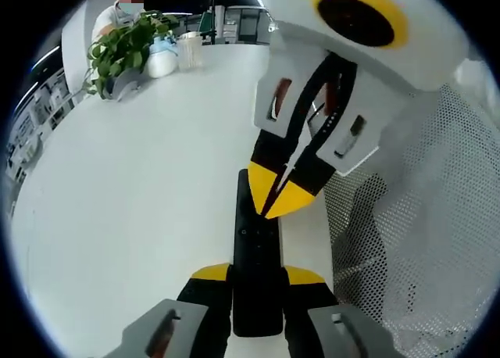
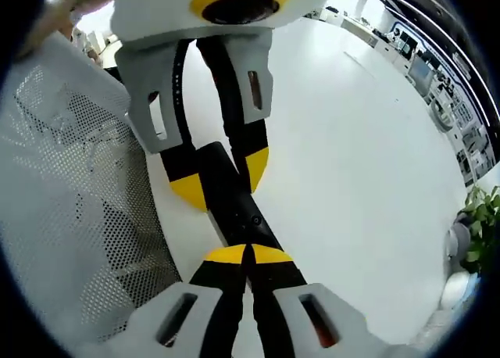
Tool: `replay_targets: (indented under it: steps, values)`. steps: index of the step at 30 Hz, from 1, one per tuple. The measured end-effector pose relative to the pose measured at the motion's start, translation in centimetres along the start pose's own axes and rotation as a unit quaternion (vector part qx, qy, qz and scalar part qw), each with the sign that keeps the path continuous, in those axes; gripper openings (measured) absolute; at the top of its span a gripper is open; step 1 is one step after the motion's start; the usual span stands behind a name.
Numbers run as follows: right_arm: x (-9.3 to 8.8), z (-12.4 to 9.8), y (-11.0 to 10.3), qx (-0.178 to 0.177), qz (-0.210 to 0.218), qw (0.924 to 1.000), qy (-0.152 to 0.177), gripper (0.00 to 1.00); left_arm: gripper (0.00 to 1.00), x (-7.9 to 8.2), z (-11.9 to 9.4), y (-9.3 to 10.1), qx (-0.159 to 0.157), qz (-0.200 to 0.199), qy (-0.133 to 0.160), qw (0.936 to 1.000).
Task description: Press the specified remote control buttons in sequence, fully releasing each button before pressing the next.
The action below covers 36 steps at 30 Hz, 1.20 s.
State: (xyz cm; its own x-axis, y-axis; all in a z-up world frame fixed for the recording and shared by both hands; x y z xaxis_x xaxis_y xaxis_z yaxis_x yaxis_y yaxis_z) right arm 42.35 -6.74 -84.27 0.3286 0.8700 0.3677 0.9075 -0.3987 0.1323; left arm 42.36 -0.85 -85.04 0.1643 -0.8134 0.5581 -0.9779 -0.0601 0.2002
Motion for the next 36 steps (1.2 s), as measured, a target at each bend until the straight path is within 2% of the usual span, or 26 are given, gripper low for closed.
replay_targets:
  steps: [1, 2, 7, 14, 18, 20, 25, 30, 31, 33, 34, 35, 36]
  values:
    - [0.10, 0.02, 0.13, 0.002, -0.007, 1.0000, -0.004, 0.00, 0.24, -0.03, -0.04, -0.04, -0.001, -0.001, 0.003, 1.0000]
    - [0.12, 0.02, 0.09, 0.011, -0.031, 0.9994, -0.013, 0.00, 0.24, -0.09, -0.08, -0.06, -0.003, -0.003, 0.009, 0.9999]
    - [0.23, 0.09, 0.30, 0.027, 0.004, 0.9989, -0.038, 0.00, 0.24, -0.16, -0.17, -0.14, -0.008, -0.001, 0.029, 0.9995]
    - [0.27, 0.02, 0.12, 0.018, -0.002, 0.9987, -0.047, 0.00, 0.24, -0.01, -0.19, -0.11, -0.010, 0.003, 0.030, 0.9995]
    - [0.19, -0.02, 0.38, 0.024, 0.022, 0.9983, -0.049, 0.00, 0.24, 0.03, -0.20, -0.12, -0.011, 0.002, 0.032, 0.9994]
    - [0.06, -0.04, 0.43, 0.029, 0.040, 0.9980, -0.040, 0.00, 0.24, 0.05, -0.21, -0.11, -0.011, 0.002, 0.032, 0.9994]
    - [-0.26, -0.17, 0.34, 0.025, 0.052, 0.9983, 0.000, 0.00, 0.24, 0.08, -0.23, -0.08, -0.012, 0.002, 0.032, 0.9994]
    - [-0.41, -0.25, 0.43, 0.031, 0.122, 0.9913, 0.036, 0.00, 0.24, 0.08, -0.23, -0.09, -0.012, 0.001, 0.034, 0.9993]
    - [-0.50, -0.26, 0.51, 0.032, 0.137, 0.9888, 0.052, 0.00, 0.24, 0.07, -0.23, -0.09, -0.012, 0.001, 0.035, 0.9993]
    - [-0.59, -0.29, 0.43, 0.024, 0.119, 0.9898, 0.074, 0.00, 0.24, 0.07, -0.19, -0.11, -0.012, 0.002, 0.034, 0.9994]
    - [-0.61, -0.36, 0.34, 0.015, 0.084, 0.9925, 0.088, 0.00, 0.24, 0.09, -0.17, -0.09, -0.011, 0.003, 0.032, 0.9994]
    - [-0.63, -0.39, 0.27, 0.010, 0.067, 0.9934, 0.093, 0.00, 0.24, 0.09, -0.16, -0.08, -0.011, 0.004, 0.031, 0.9994]
    - [-0.57, -0.37, 0.18, 0.006, 0.056, 0.9953, 0.078, 0.00, 0.24, 0.09, -0.15, -0.09, -0.011, 0.005, 0.031, 0.9995]
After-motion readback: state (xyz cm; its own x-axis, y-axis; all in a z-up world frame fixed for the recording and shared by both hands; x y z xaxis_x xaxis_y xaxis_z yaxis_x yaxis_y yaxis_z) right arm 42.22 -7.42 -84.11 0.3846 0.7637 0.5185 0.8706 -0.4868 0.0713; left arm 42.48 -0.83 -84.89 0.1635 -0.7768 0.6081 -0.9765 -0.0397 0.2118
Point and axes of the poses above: the point that each gripper's makers call its tool centre point, and the gripper's own axes: z roughly forward along the fingers, y roughly to its right, x roughly out of its top, the point moved 3 cm from there along -z, roughly backward along the fingers, and after that the axes turned 7 degrees about -x, right-handed, at the moved point
